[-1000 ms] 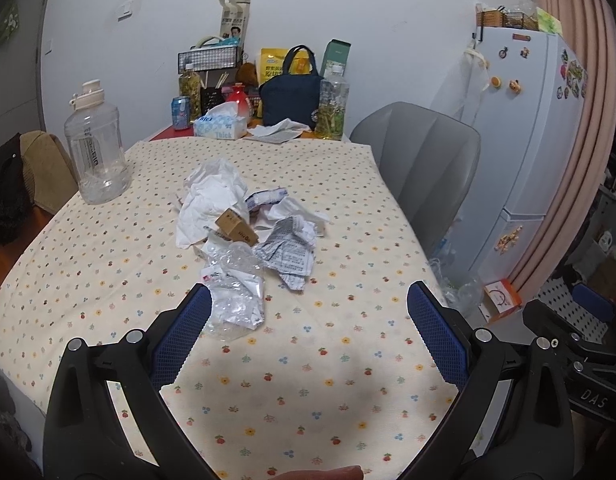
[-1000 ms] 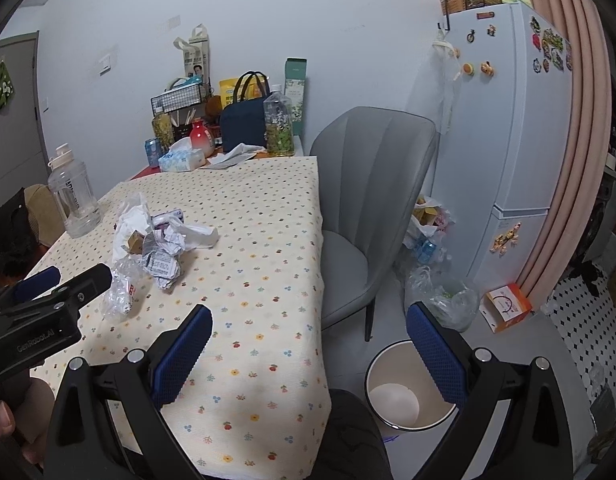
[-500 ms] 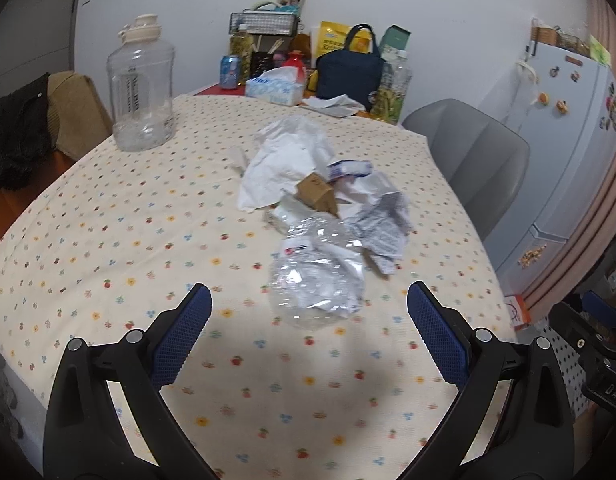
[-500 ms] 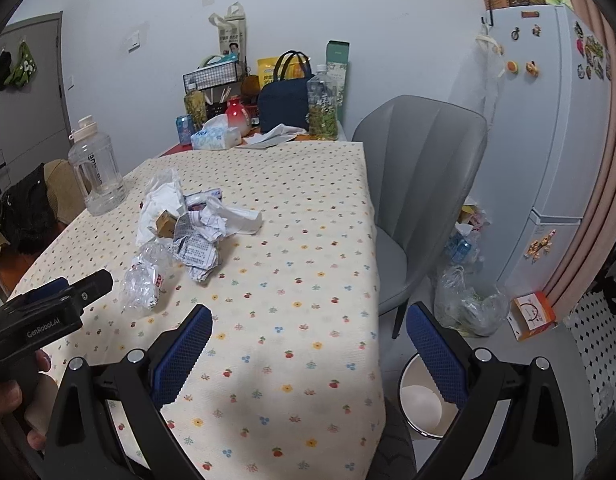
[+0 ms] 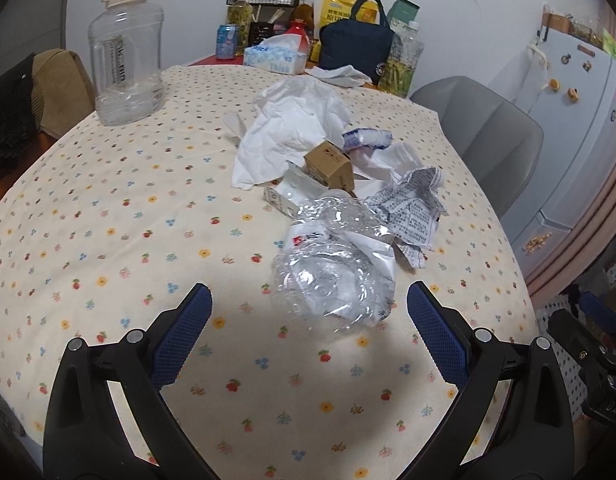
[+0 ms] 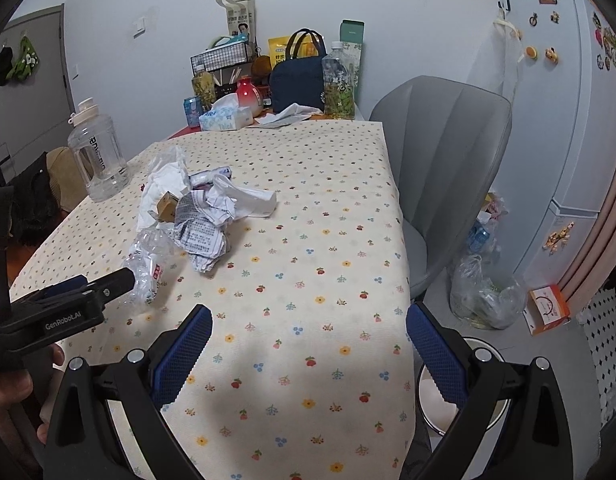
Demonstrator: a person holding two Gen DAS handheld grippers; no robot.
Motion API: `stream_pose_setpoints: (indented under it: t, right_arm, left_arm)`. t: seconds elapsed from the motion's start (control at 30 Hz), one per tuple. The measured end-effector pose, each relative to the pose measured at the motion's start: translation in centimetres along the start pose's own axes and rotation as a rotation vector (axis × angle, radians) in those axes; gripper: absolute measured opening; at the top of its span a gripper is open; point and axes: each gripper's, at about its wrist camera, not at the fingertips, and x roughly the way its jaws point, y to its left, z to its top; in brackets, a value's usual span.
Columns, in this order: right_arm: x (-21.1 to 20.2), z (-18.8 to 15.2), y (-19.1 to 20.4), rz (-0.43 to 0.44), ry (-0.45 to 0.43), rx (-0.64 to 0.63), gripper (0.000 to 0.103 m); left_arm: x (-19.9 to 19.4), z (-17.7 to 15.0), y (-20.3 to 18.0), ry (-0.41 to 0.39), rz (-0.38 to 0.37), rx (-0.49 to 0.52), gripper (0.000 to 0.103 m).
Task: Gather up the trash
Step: 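Grasp the crushed clear plastic bottle with the left gripper while the right gripper approaches the crumpled printed paper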
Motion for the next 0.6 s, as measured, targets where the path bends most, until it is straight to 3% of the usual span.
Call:
stream_pose_setpoints:
  t: [0.33, 0.43, 0.47, 0.6]
  right_arm:
    - [2.3, 0.2, -1.7, 0.006, 0.041, 0.024, 0.095]
    - [2.8, 1.0, -1.6, 0.020, 0.039, 0.029, 0.095]
    - [2.9, 1.3, -1.5, 0.026, 0.035, 0.028, 0.095]
    - [3.3, 2.6, -0.4, 0.055, 0.023, 0.012, 0.095]
  left_arm:
    - [3.1, 1.8, -1.5, 0.087, 0.019, 0.011, 0.096]
    - [4.0, 2.4, -1.8, 0.114, 0.015, 0.012, 0.084]
    - [4.3, 2.5, -1.8, 0.120, 0.018, 0.008, 0.074]
    - [3.9, 2.4, -1.2, 0.102, 0.012, -0.027, 0.074]
